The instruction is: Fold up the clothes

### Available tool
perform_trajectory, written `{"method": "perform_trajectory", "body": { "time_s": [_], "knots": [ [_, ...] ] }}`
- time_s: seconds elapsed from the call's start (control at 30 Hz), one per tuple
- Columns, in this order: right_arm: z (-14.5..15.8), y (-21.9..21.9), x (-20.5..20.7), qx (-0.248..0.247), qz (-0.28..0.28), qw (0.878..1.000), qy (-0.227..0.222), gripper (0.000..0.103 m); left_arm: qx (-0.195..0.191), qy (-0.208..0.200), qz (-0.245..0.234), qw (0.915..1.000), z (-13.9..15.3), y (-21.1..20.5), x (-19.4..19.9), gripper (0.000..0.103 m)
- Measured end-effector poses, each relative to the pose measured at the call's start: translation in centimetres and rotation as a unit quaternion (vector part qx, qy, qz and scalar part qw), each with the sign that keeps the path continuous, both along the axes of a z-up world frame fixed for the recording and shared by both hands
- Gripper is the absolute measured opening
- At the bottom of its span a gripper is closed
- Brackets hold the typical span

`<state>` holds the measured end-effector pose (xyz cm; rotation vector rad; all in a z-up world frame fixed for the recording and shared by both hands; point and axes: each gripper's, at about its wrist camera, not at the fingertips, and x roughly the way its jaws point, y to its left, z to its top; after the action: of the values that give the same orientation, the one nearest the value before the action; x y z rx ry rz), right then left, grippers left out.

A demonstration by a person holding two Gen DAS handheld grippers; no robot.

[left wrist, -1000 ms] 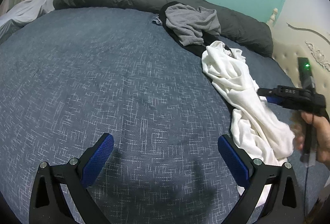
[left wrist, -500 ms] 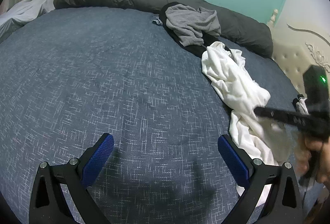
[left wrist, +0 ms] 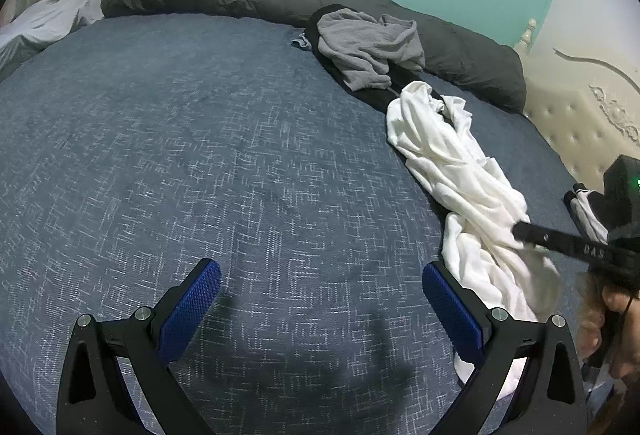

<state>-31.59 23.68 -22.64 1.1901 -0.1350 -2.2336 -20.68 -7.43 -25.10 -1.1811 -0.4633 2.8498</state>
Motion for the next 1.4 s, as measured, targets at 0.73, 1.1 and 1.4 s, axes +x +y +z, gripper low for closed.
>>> {"method": "perform_trajectory", "body": {
  "time_s": [0.73, 1.1, 1.4],
  "knots": [
    [0.6, 3.5, 3.9, -0.116, -0.109, 0.987, 0.019, 0.003, 0.0, -0.007, -0.003, 1.0, -0.5, 0.1, -0.3, 0.103],
    [-1.5, 7.4, 7.6, -0.172, -0.143, 0.975, 0.023, 0.003, 0.006, 0.003, -0.001, 1.0, -0.4, 0.6, -0.2, 0.103],
    [-1.9, 6.7, 7.0, -0.195, -0.128, 0.971, 0.047, 0.003, -0.021, -0.002, -0.011, 0.9997, -0.8, 1.7, -0.6, 0.103]
  ]
}}
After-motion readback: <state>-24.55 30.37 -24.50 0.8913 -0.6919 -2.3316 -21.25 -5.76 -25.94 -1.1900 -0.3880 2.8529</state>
